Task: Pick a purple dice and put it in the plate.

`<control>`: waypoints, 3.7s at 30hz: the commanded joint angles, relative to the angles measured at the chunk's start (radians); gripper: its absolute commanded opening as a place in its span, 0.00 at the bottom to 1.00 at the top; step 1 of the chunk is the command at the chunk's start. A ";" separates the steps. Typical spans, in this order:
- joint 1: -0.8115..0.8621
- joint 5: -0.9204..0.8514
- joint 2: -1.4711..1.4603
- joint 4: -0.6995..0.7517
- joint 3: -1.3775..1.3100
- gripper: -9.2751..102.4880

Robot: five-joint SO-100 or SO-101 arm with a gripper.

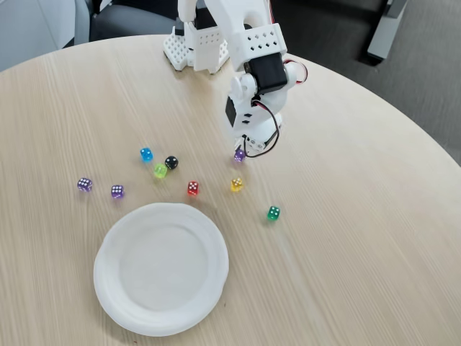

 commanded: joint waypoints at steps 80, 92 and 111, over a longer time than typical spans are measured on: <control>0.486 -0.380 0.232 -0.379 -0.311 0.08; 0.416 -0.420 0.103 -0.390 -0.281 0.08; 0.431 -0.462 0.032 -0.396 -0.117 0.09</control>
